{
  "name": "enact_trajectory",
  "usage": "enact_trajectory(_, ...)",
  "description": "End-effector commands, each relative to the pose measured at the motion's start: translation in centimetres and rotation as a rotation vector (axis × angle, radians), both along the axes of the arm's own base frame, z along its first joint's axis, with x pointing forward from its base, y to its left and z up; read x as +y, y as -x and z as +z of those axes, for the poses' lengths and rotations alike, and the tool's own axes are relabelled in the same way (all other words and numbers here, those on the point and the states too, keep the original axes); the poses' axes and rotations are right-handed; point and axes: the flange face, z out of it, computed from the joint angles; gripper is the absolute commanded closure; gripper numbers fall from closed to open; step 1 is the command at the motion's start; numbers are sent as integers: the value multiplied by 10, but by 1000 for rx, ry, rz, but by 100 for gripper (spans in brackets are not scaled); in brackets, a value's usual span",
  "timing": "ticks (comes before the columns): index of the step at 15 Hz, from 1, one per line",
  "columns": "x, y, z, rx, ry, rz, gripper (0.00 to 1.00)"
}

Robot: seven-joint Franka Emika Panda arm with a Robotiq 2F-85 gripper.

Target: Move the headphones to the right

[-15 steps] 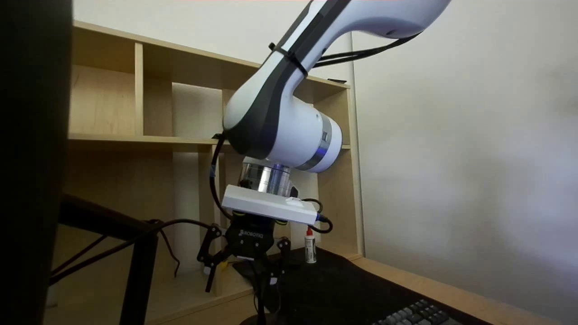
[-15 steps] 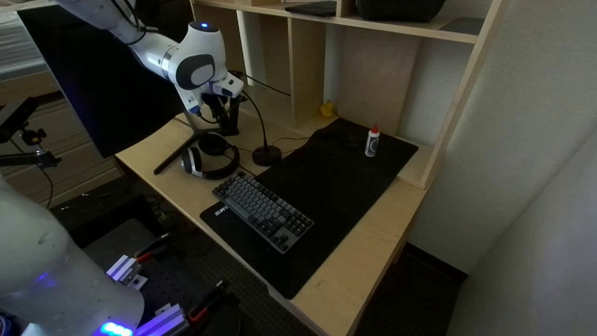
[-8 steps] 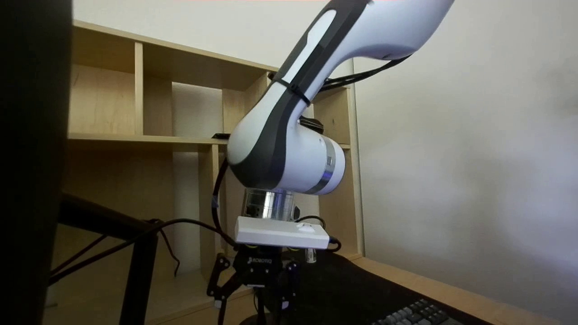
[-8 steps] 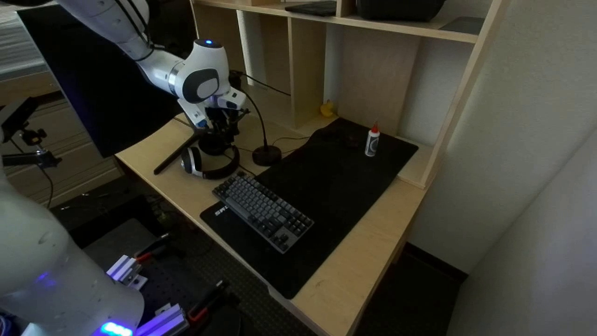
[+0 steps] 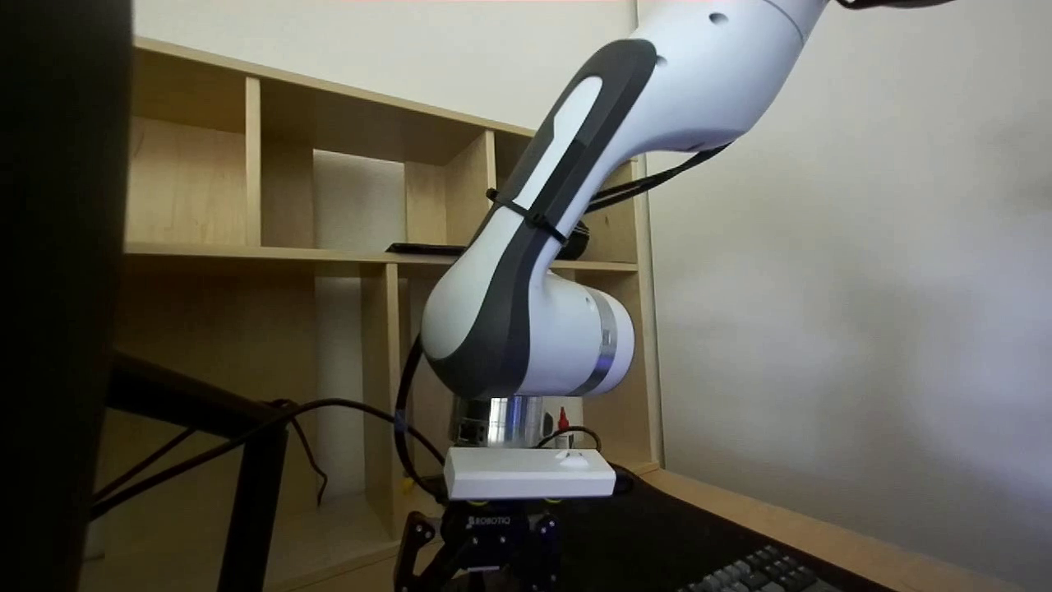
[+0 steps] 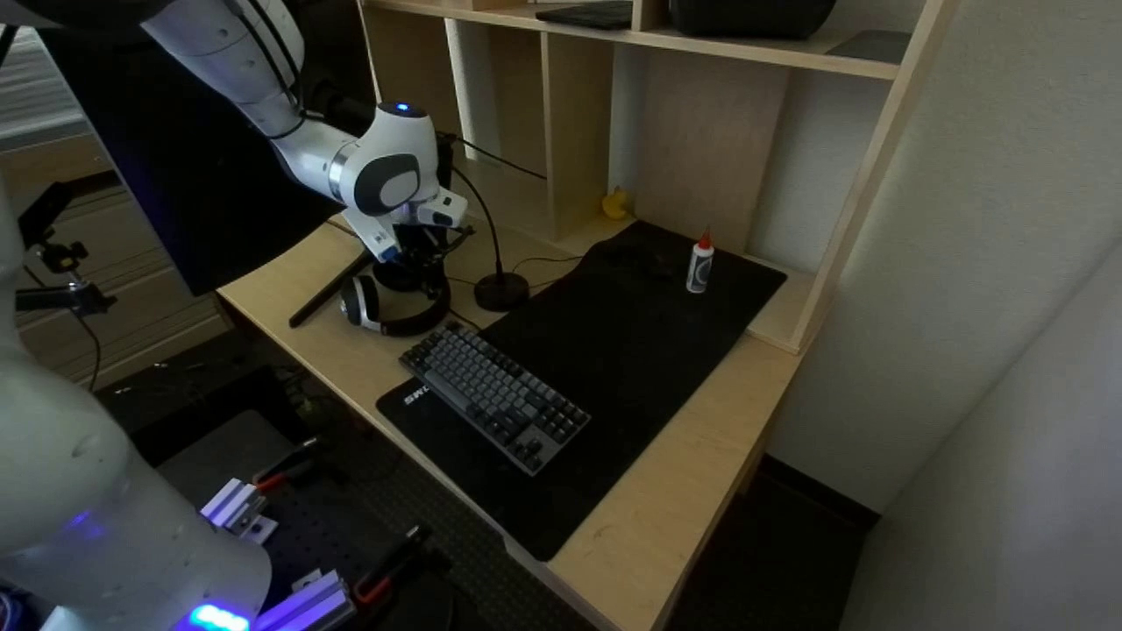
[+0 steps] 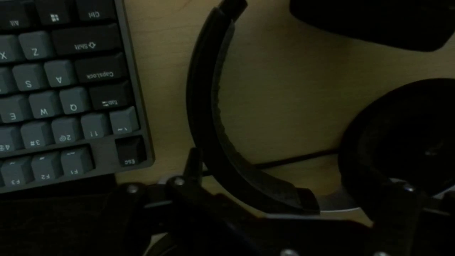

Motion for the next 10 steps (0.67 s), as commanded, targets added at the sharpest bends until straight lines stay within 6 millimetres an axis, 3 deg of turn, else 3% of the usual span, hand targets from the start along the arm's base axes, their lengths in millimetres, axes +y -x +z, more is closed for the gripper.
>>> enact_trajectory(1,-3,0,-25,29,29,-17,0)
enact_trajectory(7,-3,-9,-43,39,22,-36,0)
enact_trajectory(9,-3,-13,-45,43,27,-39,26)
enact_trajectory(10,-4,-14,-49,46,31,-48,6)
